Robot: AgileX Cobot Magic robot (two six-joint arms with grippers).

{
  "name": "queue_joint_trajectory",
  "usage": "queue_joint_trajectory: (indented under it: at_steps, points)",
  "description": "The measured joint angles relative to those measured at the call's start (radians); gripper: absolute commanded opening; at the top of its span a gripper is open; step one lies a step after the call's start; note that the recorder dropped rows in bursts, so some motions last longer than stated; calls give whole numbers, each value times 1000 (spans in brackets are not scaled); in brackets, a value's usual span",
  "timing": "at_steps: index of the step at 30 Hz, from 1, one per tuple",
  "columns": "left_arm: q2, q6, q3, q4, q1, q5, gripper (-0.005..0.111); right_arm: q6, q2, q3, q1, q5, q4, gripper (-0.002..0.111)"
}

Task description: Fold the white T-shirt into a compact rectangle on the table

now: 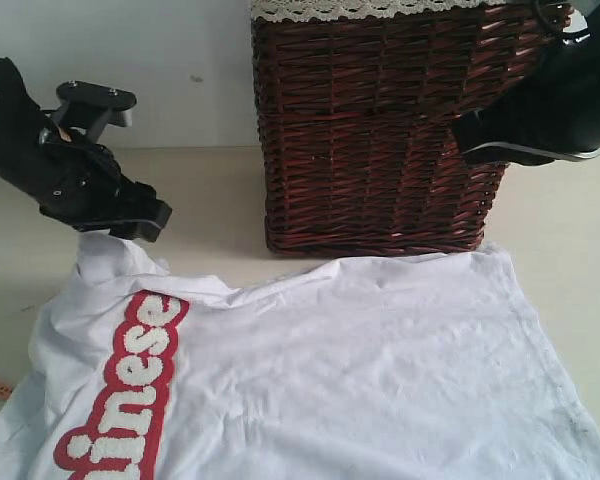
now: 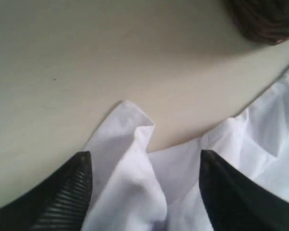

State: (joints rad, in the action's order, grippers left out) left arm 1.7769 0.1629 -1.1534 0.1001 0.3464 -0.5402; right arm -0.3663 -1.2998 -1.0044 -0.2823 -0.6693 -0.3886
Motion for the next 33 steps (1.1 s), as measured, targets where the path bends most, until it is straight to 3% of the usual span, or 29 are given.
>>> queue_joint_trajectory:
  at_steps: [5, 10, 12, 15, 20, 25, 33]
  points:
    - [6, -29, 0, -50, -5, -130, 63, 0, 0, 0, 0, 0, 0, 0]
    - [-45, -187, -9, -241, -9, -226, 60, -2, 0, 0, 0, 0, 0, 0]
    - [-96, -274, -13, -318, -18, -263, 54, -2, 0, 0, 0, -2, 0, 0]
    - [-164, -334, -11, -355, -37, -325, 34, -2, 0, 0, 0, -2, 0, 0]
    - [-173, -302, 98, -288, -45, -429, 2, -2, 0, 0, 0, -11, 0, 0]
    - [-136, -187, 243, -135, -45, -396, 0, -2, 0, 0, 0, -21, 0, 0]
    - [-58, -163, 360, -73, -45, -314, 0, -2, 0, 0, 0, -21, 0, 0]
